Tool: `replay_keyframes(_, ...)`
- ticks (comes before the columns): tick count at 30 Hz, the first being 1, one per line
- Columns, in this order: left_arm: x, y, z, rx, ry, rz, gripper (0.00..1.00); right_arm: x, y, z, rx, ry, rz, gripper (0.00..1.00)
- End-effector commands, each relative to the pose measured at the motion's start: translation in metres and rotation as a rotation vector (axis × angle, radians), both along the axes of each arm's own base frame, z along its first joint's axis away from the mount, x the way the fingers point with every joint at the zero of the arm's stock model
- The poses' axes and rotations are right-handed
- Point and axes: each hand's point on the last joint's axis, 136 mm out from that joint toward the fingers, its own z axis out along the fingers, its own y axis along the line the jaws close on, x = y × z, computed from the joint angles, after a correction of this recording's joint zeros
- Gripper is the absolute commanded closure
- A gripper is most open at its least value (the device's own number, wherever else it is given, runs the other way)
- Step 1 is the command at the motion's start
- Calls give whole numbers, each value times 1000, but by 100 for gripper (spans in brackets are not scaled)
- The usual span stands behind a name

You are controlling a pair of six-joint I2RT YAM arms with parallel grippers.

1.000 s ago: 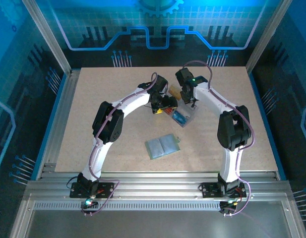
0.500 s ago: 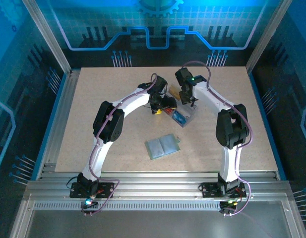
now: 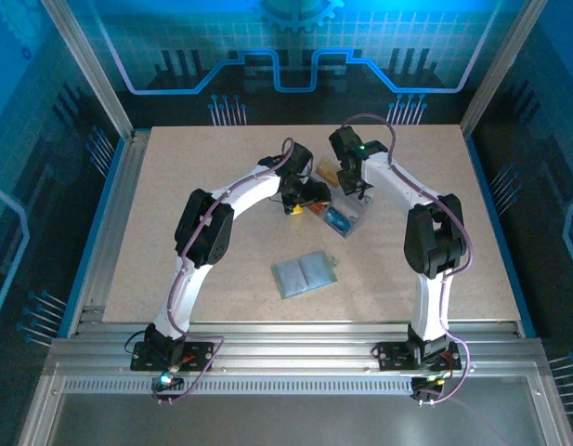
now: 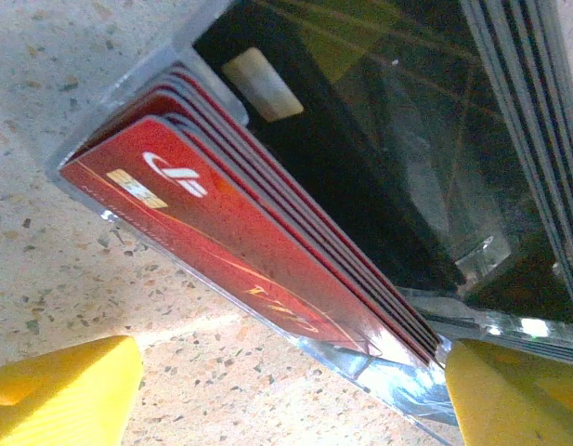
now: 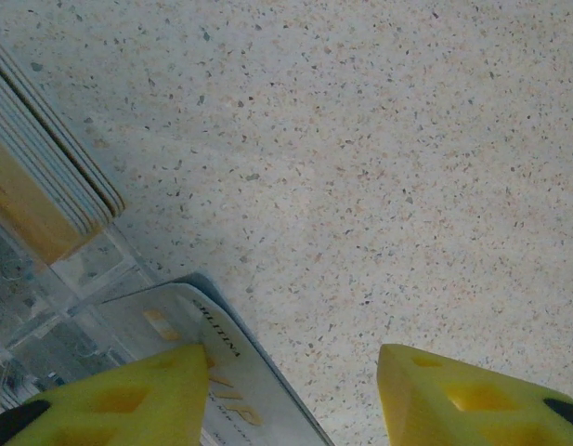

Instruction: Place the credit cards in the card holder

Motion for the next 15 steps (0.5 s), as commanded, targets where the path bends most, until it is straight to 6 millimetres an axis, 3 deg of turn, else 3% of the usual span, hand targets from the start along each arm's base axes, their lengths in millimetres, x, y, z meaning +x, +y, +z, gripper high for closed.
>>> replay_keyframes(1,2,8,-16,25,38,20,14,5,-17,15,-42,-24,-29,50)
replay_keyframes(15,1,9,-17,22,41,23,15,3,-17,25,-37,-35,-24,59)
